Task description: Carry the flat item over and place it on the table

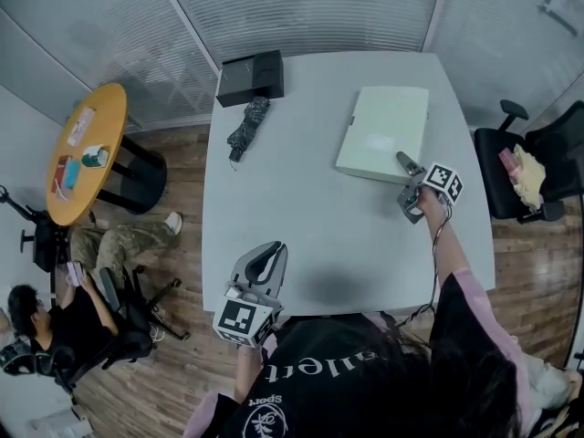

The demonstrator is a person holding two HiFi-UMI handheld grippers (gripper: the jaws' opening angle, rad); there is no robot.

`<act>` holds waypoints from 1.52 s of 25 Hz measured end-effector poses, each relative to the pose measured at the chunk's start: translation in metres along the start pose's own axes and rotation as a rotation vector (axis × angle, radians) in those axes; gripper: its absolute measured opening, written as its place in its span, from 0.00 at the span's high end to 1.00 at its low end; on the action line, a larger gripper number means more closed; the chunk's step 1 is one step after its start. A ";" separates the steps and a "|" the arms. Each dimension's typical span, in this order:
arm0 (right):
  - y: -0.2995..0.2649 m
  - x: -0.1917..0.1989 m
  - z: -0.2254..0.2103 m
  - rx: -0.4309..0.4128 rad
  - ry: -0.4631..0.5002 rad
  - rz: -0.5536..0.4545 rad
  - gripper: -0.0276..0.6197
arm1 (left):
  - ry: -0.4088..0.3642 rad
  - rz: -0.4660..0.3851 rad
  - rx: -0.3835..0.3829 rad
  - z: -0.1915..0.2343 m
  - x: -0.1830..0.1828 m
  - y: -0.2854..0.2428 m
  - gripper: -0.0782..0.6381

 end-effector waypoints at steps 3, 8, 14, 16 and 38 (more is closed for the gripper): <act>-0.003 -0.002 -0.003 0.081 0.049 -0.021 0.44 | -0.003 -0.001 -0.010 0.001 -0.001 0.002 0.83; 0.002 -0.004 -0.014 0.221 0.103 -0.060 0.39 | -0.008 0.010 -0.024 0.005 -0.002 0.005 0.83; 0.013 -0.010 -0.018 0.275 0.192 -0.060 0.39 | -0.003 0.009 -0.018 0.010 0.000 0.004 0.83; 0.015 -0.011 -0.014 0.252 0.202 -0.050 0.39 | -0.003 0.007 -0.009 0.011 0.000 0.002 0.83; 0.099 0.069 0.128 -0.293 0.471 0.088 0.40 | -0.014 -0.026 0.097 0.015 0.005 0.020 0.83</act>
Point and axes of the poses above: the fingertips, and each gripper's own axes: y backward along the fingers, z to its left, x out of its underside, the point moved 10 cm from there along y, backward along the fingers, and after that the axes turned 1 degree about y, right-handed, at the moved point
